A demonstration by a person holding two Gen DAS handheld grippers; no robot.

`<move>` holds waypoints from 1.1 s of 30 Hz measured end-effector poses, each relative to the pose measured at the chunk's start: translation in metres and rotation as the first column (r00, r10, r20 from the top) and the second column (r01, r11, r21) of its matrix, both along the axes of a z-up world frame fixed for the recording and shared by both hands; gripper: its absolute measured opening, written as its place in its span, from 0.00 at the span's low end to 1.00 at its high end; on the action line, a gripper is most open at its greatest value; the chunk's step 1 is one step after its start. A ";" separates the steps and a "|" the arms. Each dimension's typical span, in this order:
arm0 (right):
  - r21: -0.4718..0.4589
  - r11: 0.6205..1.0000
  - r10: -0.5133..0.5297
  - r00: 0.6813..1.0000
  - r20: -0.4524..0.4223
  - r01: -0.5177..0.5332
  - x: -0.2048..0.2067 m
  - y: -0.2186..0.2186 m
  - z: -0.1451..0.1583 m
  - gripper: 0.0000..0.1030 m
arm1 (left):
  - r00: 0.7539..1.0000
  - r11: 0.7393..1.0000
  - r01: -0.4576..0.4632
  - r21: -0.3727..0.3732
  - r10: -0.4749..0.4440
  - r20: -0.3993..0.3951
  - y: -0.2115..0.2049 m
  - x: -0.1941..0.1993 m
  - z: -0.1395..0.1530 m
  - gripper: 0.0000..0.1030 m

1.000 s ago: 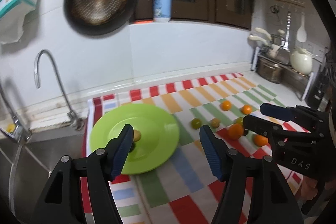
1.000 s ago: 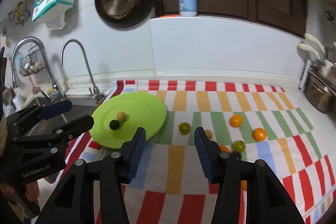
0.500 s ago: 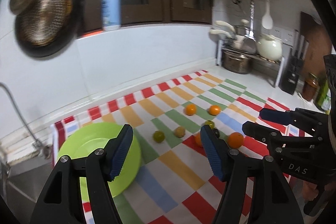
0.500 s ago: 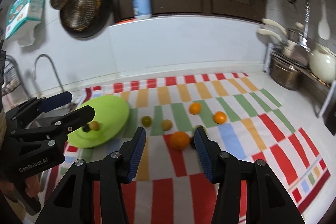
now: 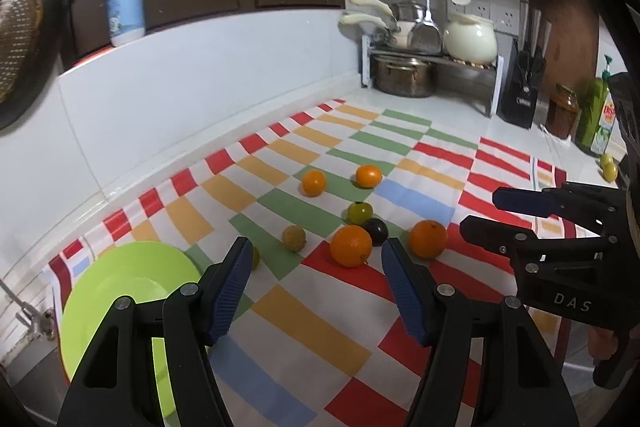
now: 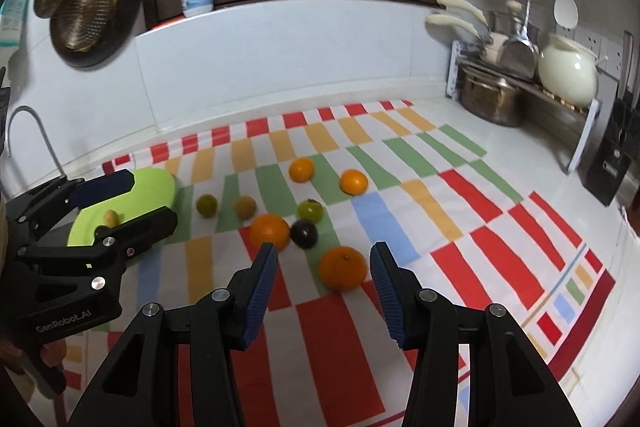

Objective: Organize fruits
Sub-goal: 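Lift both grippers off the plate and move back to the fruits, then grasp a large orange with the left gripper while the right gripper grasps a mandarin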

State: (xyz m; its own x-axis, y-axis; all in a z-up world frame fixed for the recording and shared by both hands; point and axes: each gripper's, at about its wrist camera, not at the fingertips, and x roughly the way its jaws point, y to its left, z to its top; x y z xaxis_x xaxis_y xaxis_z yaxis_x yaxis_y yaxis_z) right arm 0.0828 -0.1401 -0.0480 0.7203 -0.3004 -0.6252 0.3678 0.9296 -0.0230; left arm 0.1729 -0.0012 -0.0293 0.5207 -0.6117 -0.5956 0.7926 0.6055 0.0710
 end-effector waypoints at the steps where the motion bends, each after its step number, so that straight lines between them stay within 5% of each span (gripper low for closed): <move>1: 0.003 1.000 -0.001 1.000 -0.005 0.001 0.001 -0.002 -0.003 0.48 | 1.000 1.000 0.007 0.005 -0.007 0.000 -0.003 0.001 -0.003 0.64; 14: 0.043 0.999 0.014 0.997 -0.071 -0.011 0.020 -0.027 -0.037 0.48 | 0.995 0.993 0.099 0.062 -0.097 -0.036 -0.037 0.018 -0.038 0.63; 33: 0.104 0.993 0.070 0.992 -0.109 -0.058 0.041 -0.043 -0.060 0.48 | 0.985 0.983 0.138 0.122 -0.124 -0.117 -0.072 0.041 -0.071 0.49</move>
